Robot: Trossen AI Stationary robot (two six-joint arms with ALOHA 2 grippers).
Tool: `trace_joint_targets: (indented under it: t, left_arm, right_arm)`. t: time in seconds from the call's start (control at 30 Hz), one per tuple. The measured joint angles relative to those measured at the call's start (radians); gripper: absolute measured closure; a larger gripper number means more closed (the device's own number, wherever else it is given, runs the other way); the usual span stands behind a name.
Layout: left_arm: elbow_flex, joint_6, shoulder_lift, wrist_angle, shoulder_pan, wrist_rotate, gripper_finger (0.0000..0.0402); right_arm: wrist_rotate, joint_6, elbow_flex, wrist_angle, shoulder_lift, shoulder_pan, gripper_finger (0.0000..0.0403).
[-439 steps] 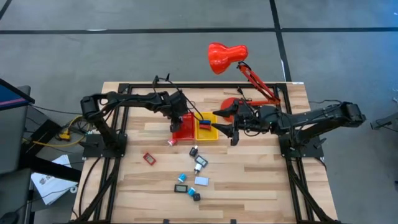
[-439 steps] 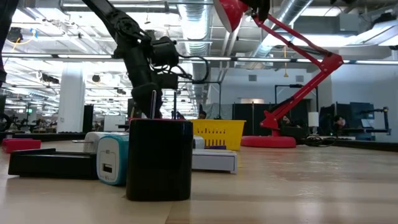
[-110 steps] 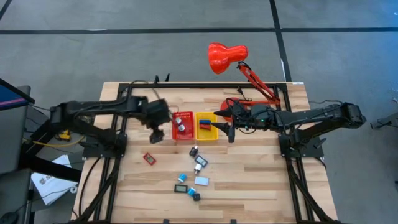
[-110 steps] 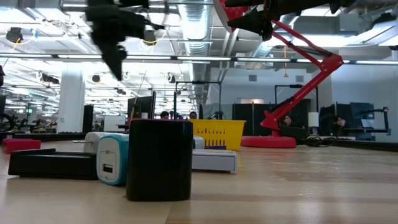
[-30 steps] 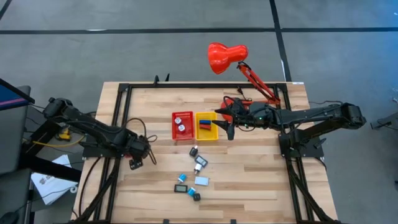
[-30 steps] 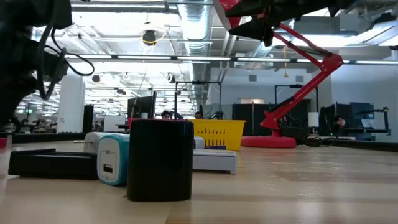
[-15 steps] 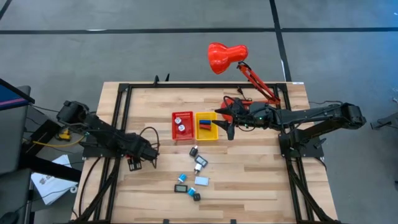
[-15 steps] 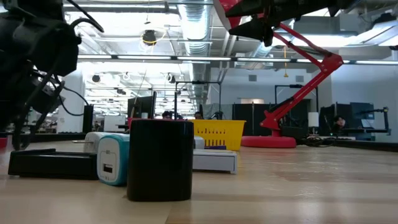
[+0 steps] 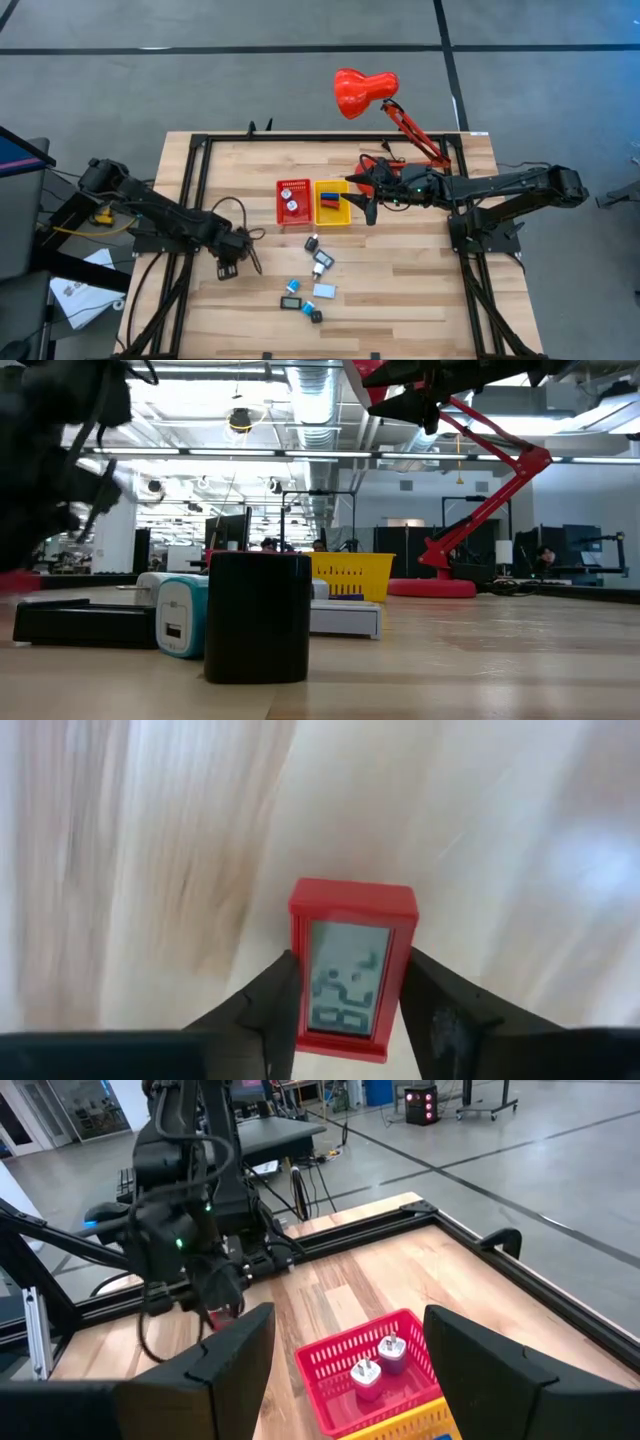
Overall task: Pick & Place Office items
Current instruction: Put the red digital timer into the yellow basket
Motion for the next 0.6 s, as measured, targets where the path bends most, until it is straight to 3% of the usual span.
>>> trace_joint_targets:
  t: [0.3, 0.6]
  left_arm:
    - [0.002, -0.011, -0.159, 0.361, 0.013, -0.007, 0.0267]
    - [0.002, 0.010, -0.277, 0.668, 0.118, -0.147, 0.0256]
  right_arm:
    - [-0.001, 0.008, 0.000, 0.011, 0.000, 0.000, 0.0154]
    - [-0.001, 0.008, 0.000, 0.144, 0.000, 0.005, 0.0154]
